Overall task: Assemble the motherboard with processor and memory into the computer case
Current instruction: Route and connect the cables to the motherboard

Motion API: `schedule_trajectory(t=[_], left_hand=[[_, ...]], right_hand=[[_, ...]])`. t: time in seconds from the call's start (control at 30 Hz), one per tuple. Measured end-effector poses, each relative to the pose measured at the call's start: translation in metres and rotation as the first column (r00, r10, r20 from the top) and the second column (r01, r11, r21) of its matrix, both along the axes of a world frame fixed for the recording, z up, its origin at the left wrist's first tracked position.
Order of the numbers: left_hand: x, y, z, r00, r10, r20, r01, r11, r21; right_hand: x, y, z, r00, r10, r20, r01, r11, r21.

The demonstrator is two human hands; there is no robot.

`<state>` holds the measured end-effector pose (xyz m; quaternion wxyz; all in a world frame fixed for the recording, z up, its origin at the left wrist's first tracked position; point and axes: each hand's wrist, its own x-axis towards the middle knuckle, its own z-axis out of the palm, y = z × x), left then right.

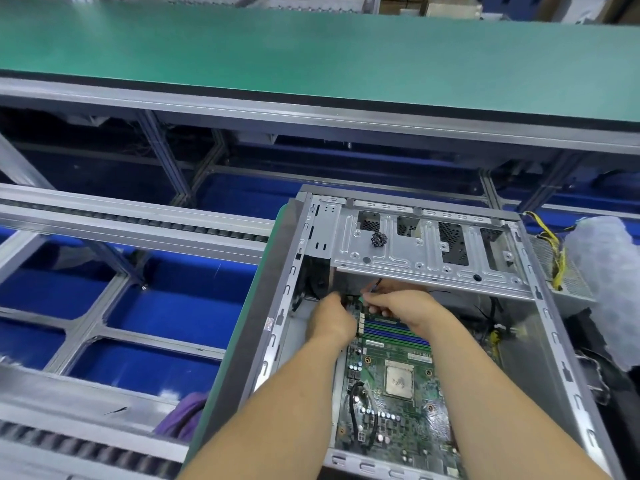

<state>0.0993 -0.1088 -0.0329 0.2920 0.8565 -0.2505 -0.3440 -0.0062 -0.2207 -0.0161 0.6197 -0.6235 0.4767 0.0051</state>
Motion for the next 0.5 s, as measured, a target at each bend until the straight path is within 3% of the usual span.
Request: schedule_trajectory(t=[0.37,0.5], left_hand=[[0.000,0.001,0.005,0.997,-0.047,0.053,0.045,0.998,0.031],[0.000,0.000,0.004,0.996,-0.053,0.065,0.050,0.998,0.046]], right_hand=[[0.008,0.007,-0.003,0.989,0.079,-0.127,-0.122,0.918,-0.377],[0.010,0.005,-0.010,0.984,0.083,-0.159,-0.145,0.889,-0.435]])
